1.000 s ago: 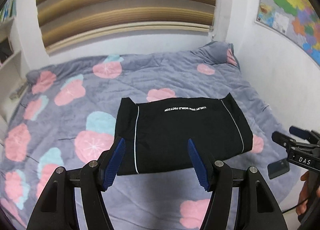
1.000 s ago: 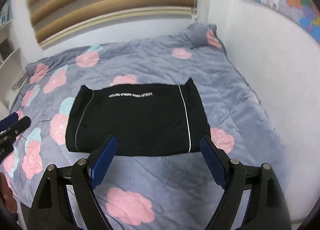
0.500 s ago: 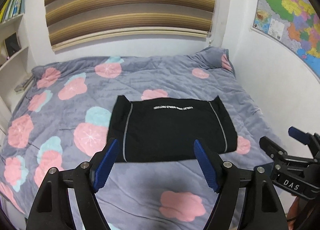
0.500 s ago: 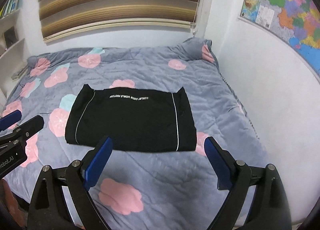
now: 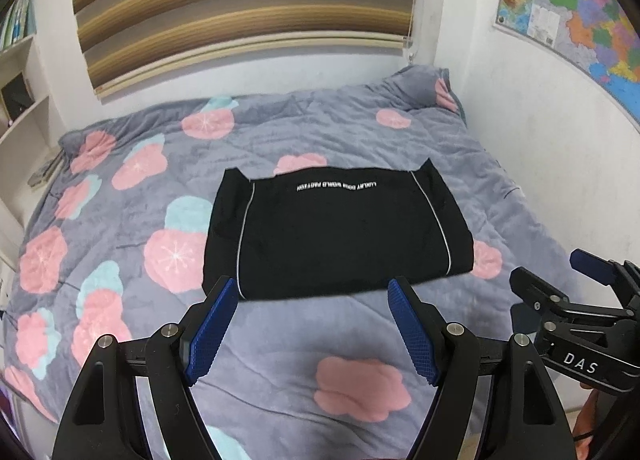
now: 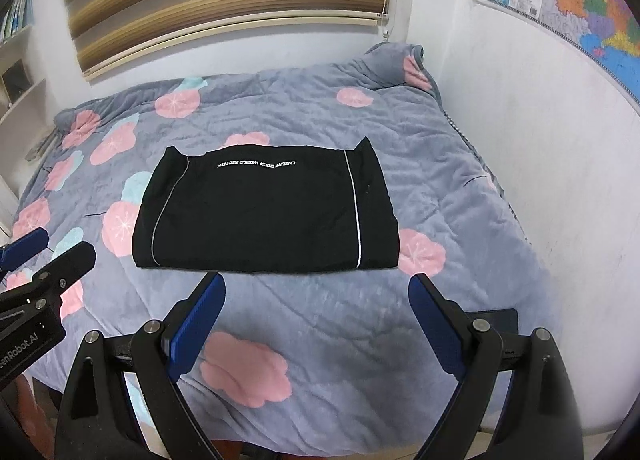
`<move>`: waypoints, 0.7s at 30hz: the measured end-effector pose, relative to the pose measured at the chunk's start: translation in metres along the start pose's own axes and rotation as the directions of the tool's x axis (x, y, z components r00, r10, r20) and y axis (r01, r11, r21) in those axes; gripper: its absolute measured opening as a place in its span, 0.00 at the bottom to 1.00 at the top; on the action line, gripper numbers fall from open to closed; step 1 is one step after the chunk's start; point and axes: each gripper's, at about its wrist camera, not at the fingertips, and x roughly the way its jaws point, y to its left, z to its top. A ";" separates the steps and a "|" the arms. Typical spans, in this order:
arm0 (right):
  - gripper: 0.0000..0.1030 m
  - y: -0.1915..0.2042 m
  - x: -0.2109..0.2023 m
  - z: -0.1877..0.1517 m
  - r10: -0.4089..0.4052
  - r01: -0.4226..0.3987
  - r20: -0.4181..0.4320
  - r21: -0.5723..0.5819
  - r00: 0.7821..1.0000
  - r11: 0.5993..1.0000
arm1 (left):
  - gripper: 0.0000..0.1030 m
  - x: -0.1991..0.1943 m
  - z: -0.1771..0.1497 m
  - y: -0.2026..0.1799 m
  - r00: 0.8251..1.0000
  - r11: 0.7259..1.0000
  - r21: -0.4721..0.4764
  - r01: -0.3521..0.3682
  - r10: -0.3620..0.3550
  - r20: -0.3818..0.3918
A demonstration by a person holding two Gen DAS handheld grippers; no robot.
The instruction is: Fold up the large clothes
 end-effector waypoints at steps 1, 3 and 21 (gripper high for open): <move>0.91 -0.001 0.000 0.000 -0.006 0.006 0.002 -0.004 1.000 1.000 | 0.76 0.001 -0.001 0.000 1.000 1.000 -0.005 0.008 -0.008 -0.005; 0.91 0.000 0.000 0.000 -0.016 0.017 0.008 -0.012 1.000 1.000 | 0.76 0.002 -0.002 0.000 1.000 1.000 -0.011 0.016 -0.016 -0.009; 0.91 0.007 0.011 0.000 -0.018 0.017 -0.007 -0.056 1.000 0.998 | 0.76 0.013 -0.009 -0.010 0.998 0.999 0.034 0.020 -0.017 -0.068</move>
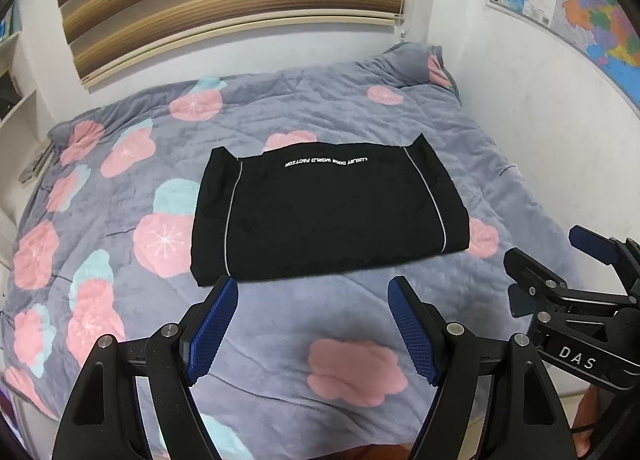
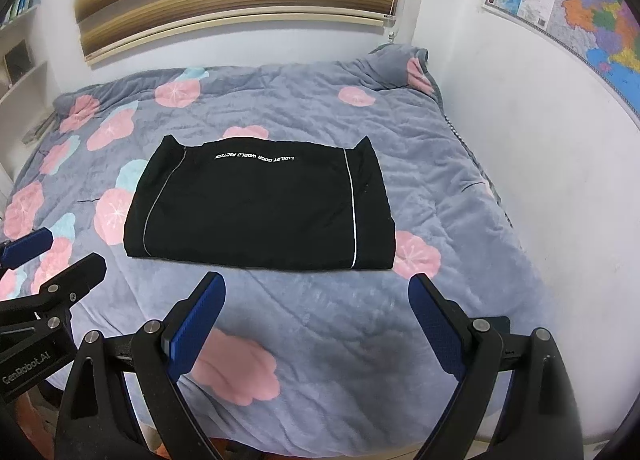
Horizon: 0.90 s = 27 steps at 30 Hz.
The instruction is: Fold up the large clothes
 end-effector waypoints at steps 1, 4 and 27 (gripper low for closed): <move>0.91 0.001 0.000 -0.001 0.001 -0.001 0.000 -0.003 1.000 1.000 | 0.76 0.000 0.000 0.000 1.000 1.000 0.002 -0.002 0.002 0.003; 0.91 0.002 0.002 -0.003 0.004 -0.004 -0.009 -0.005 1.000 1.000 | 0.76 0.001 0.000 0.002 1.000 1.000 0.001 -0.009 0.009 0.000; 0.91 0.005 0.008 -0.005 0.022 -0.022 -0.037 -0.001 0.999 1.000 | 0.76 0.007 -0.003 0.007 1.000 1.000 -0.001 -0.001 0.001 -0.020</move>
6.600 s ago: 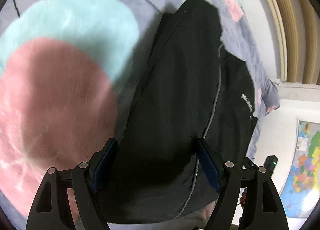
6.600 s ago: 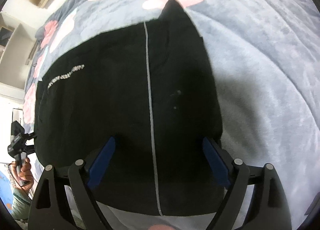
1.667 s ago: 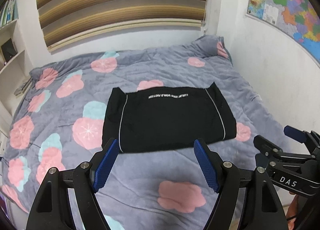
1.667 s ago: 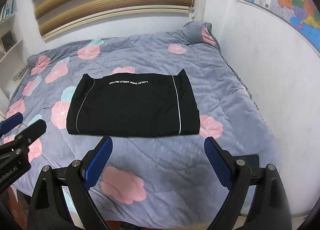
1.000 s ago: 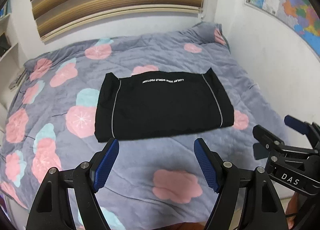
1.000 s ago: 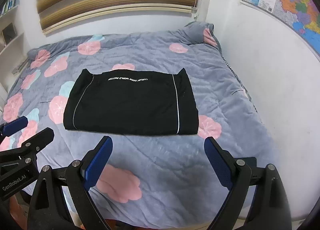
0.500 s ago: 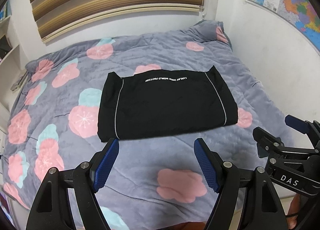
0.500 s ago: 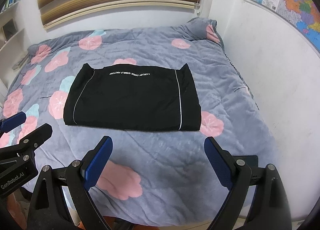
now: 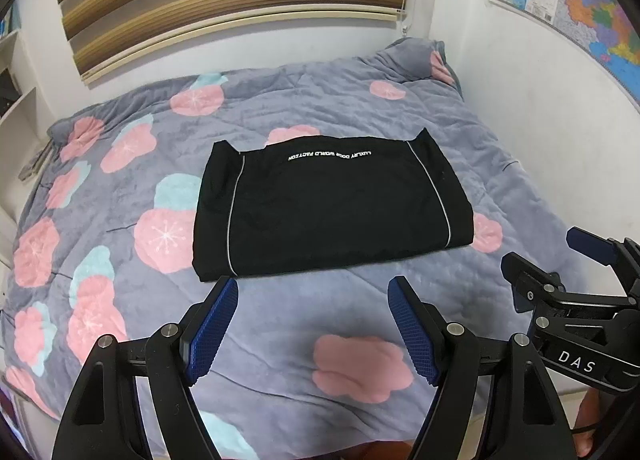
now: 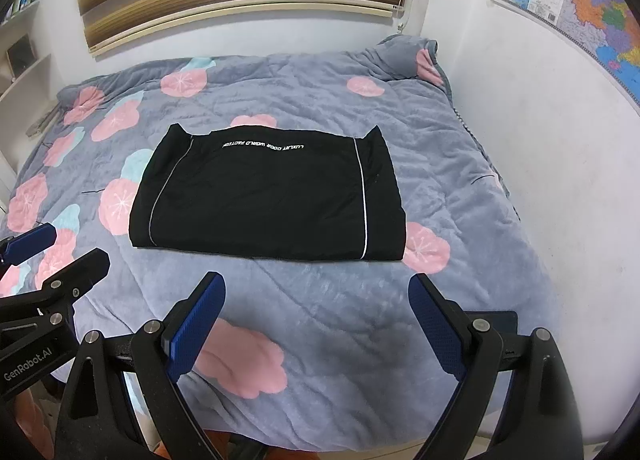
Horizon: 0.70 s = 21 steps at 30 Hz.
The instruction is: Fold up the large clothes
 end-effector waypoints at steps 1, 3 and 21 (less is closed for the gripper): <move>0.91 0.000 0.001 0.000 0.001 -0.001 -0.002 -0.002 1.000 1.000 | 0.76 0.000 0.000 0.000 1.000 1.000 -0.001 0.000 0.000 -0.001; 0.91 0.002 0.003 0.000 0.003 -0.003 -0.005 -0.005 1.000 1.000 | 0.76 0.000 -0.002 0.001 1.000 1.000 0.000 0.004 -0.004 -0.004; 0.91 0.006 0.010 0.007 0.017 -0.018 -0.009 -0.025 1.000 1.000 | 0.76 -0.001 -0.004 0.006 1.000 1.000 0.004 -0.007 0.007 0.007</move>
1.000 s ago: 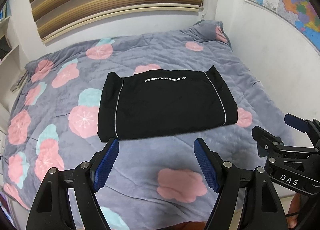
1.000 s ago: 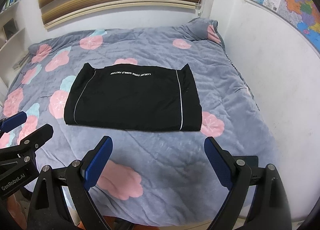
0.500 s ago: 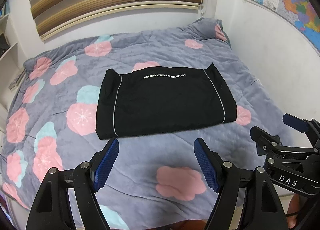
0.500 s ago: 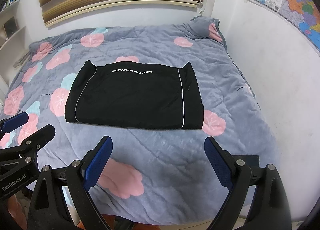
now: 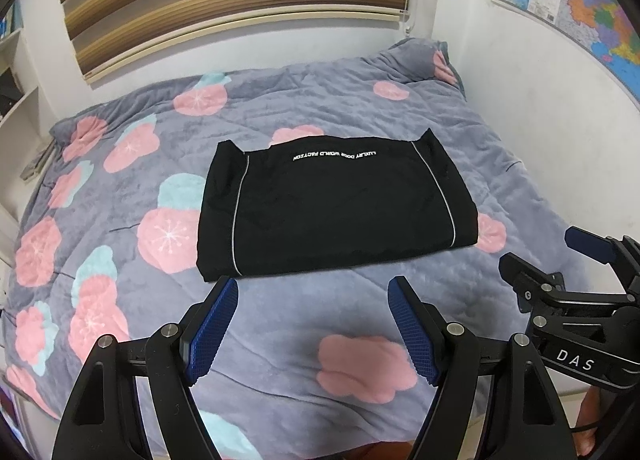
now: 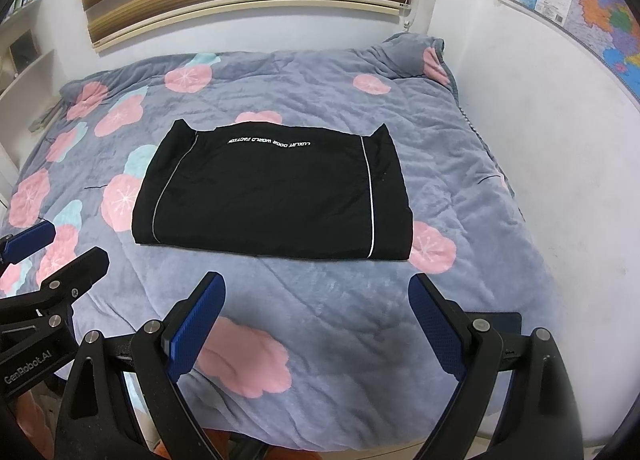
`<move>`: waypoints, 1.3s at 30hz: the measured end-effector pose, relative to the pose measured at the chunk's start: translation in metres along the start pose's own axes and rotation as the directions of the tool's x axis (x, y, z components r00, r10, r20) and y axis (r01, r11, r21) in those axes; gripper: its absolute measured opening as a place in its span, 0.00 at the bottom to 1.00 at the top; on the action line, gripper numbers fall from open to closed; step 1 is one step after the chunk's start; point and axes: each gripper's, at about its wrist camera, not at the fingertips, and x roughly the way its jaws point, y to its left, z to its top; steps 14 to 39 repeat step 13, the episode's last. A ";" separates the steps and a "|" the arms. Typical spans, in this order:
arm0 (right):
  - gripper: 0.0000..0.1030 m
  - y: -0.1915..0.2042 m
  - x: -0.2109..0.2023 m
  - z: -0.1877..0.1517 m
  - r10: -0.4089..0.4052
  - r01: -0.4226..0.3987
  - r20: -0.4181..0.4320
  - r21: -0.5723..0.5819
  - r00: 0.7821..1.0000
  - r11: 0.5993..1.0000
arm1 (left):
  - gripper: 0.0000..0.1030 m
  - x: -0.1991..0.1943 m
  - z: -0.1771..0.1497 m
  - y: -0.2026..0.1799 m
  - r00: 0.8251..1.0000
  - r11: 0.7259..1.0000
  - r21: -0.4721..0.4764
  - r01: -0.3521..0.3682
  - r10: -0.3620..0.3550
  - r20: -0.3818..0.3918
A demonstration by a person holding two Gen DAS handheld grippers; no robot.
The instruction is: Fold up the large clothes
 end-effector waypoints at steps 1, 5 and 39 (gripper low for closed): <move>0.91 0.002 0.000 0.000 0.001 -0.001 0.001 -0.001 1.000 1.000 | 0.76 0.000 0.000 0.000 1.000 1.000 0.001 -0.001 0.001 0.000; 0.91 0.002 0.003 0.003 0.007 -0.007 0.000 -0.004 1.000 1.000 | 0.76 -0.001 0.002 0.002 1.000 1.000 0.002 -0.005 0.005 0.004; 0.91 0.002 0.010 0.010 0.008 -0.009 -0.005 -0.013 1.000 1.000 | 0.76 -0.005 0.010 0.011 0.994 0.996 0.023 -0.083 0.081 0.069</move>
